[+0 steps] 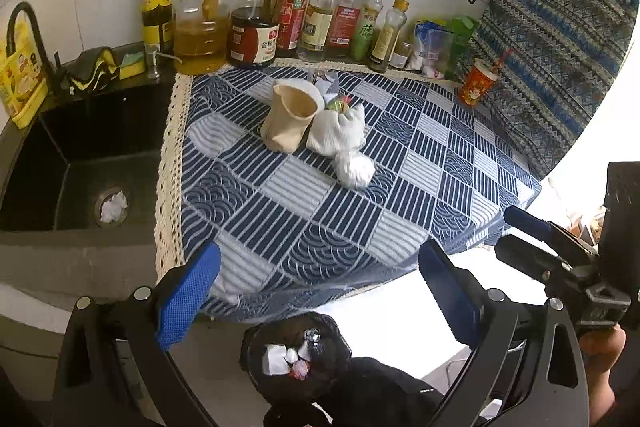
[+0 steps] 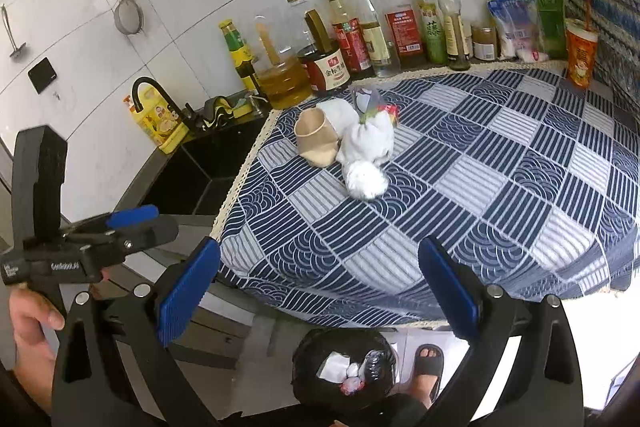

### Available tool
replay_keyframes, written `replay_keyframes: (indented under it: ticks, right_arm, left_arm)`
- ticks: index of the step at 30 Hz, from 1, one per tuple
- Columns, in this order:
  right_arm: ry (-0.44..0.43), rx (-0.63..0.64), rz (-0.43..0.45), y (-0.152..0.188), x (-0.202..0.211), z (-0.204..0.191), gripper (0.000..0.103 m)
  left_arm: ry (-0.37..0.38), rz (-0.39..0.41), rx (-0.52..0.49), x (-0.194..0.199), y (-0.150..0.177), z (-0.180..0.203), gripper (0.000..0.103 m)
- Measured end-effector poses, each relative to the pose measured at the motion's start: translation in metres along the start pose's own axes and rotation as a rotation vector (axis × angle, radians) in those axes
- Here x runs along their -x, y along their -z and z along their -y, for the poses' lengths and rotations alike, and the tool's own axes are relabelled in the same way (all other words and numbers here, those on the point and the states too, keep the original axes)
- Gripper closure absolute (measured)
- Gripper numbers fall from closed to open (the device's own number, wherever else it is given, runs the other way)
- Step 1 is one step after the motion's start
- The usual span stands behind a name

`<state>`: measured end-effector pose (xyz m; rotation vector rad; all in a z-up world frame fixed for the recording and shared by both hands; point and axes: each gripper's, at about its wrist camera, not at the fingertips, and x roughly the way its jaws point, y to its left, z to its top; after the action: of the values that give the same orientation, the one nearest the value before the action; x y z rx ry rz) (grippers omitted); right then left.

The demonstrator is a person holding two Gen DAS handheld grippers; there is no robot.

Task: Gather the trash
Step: 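Grasp the paper cup with the left gripper while the right grasps the clear plastic bag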

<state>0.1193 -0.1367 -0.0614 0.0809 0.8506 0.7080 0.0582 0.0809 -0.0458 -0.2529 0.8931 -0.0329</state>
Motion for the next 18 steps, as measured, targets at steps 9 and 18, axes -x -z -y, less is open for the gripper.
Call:
replay_keyframes:
  ticks: [9, 18]
  right_arm:
    - [-0.014, 0.024, -0.053, -0.023, -0.035, 0.030, 0.005]
    - [-0.045, 0.081, -0.089, -0.035, -0.078, 0.046, 0.005]
  left_arm:
    - [-0.014, -0.039, 0.020, -0.037, -0.043, 0.007, 0.007]
    - [-0.073, -0.106, 0.068, -0.100, -0.079, -0.004, 0.008]
